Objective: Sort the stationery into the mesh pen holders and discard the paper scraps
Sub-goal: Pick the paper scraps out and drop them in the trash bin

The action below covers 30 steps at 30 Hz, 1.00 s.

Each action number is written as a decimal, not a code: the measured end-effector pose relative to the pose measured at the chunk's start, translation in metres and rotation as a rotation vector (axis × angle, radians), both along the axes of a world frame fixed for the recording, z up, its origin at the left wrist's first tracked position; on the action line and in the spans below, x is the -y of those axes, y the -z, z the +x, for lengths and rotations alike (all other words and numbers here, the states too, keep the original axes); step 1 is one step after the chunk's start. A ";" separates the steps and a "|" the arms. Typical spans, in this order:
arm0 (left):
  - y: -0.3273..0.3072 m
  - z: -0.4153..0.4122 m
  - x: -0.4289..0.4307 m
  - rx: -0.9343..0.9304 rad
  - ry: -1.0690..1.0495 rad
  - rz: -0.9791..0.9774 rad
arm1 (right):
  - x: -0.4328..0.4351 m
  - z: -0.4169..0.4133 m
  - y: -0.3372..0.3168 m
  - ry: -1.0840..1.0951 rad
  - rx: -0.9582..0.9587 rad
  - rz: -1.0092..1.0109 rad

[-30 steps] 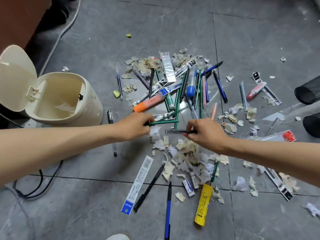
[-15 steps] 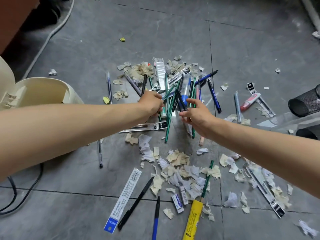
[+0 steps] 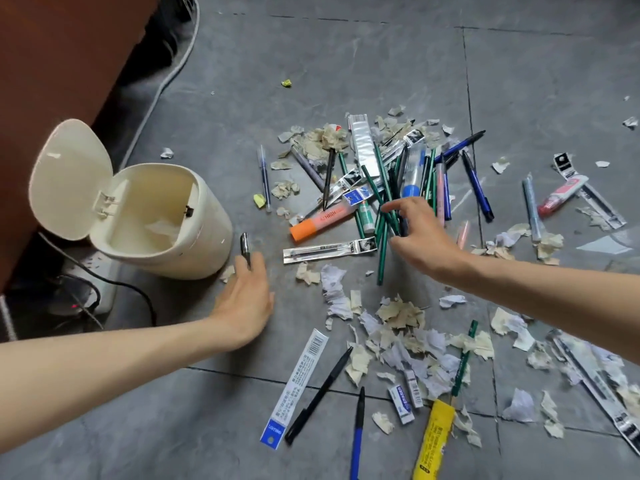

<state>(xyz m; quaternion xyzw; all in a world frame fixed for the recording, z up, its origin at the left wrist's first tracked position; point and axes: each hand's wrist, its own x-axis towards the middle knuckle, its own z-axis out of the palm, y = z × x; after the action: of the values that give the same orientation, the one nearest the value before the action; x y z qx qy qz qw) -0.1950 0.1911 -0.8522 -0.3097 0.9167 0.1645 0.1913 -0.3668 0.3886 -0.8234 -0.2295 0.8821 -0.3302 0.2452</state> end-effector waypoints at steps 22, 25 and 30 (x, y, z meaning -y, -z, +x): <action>0.011 0.018 -0.001 -0.090 -0.440 0.189 | 0.004 0.038 0.003 -0.232 0.076 0.162; 0.016 0.005 -0.011 -0.062 -0.297 0.262 | 0.004 0.038 0.003 -0.238 0.083 0.177; 0.009 -0.017 -0.028 -0.007 -0.219 0.415 | -0.001 0.038 0.003 -0.244 0.079 0.183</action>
<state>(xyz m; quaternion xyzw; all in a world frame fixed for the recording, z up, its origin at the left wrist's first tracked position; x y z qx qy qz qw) -0.2118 0.2193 -0.8616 -0.3609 0.8247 0.3705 0.2288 -0.3284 0.3898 -0.8264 -0.2987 0.8636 -0.2251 0.3380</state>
